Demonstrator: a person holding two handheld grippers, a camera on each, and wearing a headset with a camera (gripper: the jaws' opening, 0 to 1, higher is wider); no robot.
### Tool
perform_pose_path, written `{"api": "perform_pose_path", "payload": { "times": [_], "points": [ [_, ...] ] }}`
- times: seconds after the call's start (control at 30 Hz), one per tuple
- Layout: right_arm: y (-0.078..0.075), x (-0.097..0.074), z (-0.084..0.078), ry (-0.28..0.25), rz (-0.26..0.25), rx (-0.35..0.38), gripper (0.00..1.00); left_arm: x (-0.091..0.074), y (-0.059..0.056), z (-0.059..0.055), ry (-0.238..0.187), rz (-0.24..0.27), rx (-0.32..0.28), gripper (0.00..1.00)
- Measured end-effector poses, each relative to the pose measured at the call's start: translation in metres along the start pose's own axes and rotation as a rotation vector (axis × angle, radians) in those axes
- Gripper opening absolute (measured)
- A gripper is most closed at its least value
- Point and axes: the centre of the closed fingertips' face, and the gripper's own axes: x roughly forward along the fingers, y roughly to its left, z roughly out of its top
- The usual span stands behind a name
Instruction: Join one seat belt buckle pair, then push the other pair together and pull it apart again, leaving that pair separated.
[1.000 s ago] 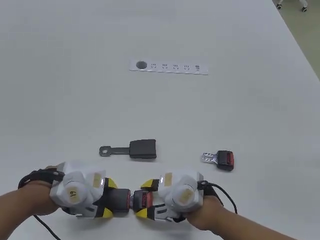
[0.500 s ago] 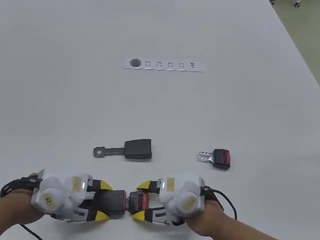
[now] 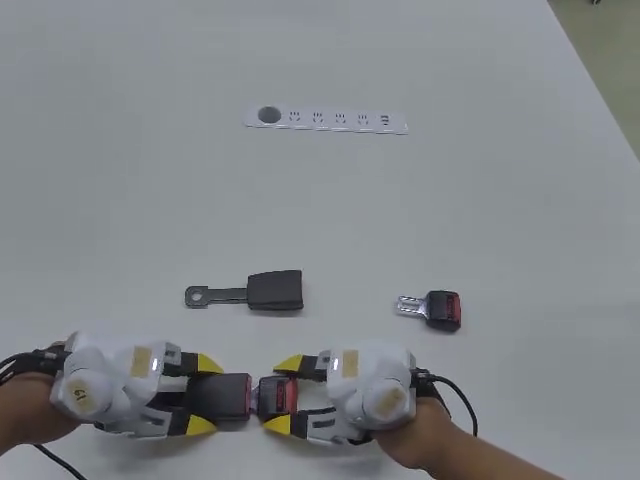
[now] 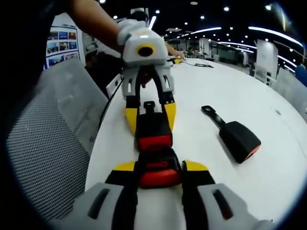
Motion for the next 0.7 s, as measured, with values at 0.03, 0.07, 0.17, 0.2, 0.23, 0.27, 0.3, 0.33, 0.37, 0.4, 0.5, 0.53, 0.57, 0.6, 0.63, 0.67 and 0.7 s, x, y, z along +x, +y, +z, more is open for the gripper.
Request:
{"api": "perform_pose_path", "payload": {
  "times": [0.03,0.07,0.17,0.2,0.23,0.27,0.3,0.33,0.37,0.4,0.5,0.53,0.57,0.6,0.63,0.67,0.7],
  "points": [
    [-0.0004,0.0000,0.0004,-0.006,0.002,0.019,0.34,0.0000,0.0001,-0.0001,0.001,-0.003,0.004,0.34],
    [-0.0007,-0.0004,0.0009,-0.016,0.005,0.042,0.34,-0.0003,0.0007,-0.0005,-0.004,0.001,-0.001,0.34],
    [-0.0009,-0.0004,0.0006,-0.013,0.005,0.030,0.34,-0.0004,0.0005,-0.0008,-0.009,0.000,-0.003,0.34],
    [-0.0010,-0.0001,0.0006,-0.014,0.003,0.029,0.34,-0.0005,0.0005,-0.0010,-0.009,-0.002,-0.001,0.34],
    [-0.0011,-0.0001,0.0006,-0.016,0.002,0.032,0.34,-0.0004,0.0004,-0.0005,-0.009,-0.003,-0.001,0.34],
    [-0.0011,-0.0002,0.0005,-0.017,0.001,0.031,0.34,-0.0005,0.0002,-0.0002,-0.009,-0.004,0.000,0.34],
    [-0.0011,-0.0002,0.0005,-0.017,0.000,0.033,0.34,-0.0003,0.0006,-0.0008,-0.010,-0.005,0.000,0.34],
    [-0.0011,-0.0002,0.0003,-0.017,-0.001,0.033,0.34,-0.0003,0.0007,-0.0011,-0.011,-0.005,-0.001,0.34],
    [-0.0010,-0.0001,0.0002,-0.016,-0.002,0.029,0.34,-0.0001,0.0008,-0.0012,-0.011,-0.004,0.000,0.34],
    [-0.0011,-0.0002,0.0001,-0.017,-0.002,0.030,0.34,-0.0002,0.0008,-0.0013,-0.012,-0.004,0.000,0.34],
    [-0.0013,-0.0005,-0.0001,-0.020,-0.009,0.027,0.34,0.0002,0.0003,0.0003,-0.016,-0.005,-0.001,0.34],
    [-0.0009,-0.0008,-0.0007,-0.021,-0.010,0.028,0.34,0.0002,0.0003,0.0005,-0.016,-0.006,-0.001,0.34],
    [-0.0007,-0.0008,-0.0010,-0.021,-0.012,0.026,0.34,0.0004,0.0002,0.0006,-0.016,-0.007,0.000,0.34],
    [-0.0007,-0.0013,-0.0010,-0.023,-0.013,0.030,0.34,0.0005,0.0001,0.0007,-0.017,-0.007,0.001,0.34],
    [-0.0006,-0.0015,-0.0011,-0.024,-0.013,0.029,0.34,0.0007,0.0000,0.0008,-0.018,-0.007,-0.002,0.34],
    [-0.0005,-0.0015,-0.0013,-0.024,-0.014,0.027,0.34,0.0008,-0.0002,0.0009,-0.018,-0.007,-0.001,0.34],
    [-0.0005,-0.0016,-0.0014,-0.025,-0.015,0.028,0.34,0.0010,-0.0003,0.0014,-0.019,-0.007,-0.002,0.34]
  ]
}}
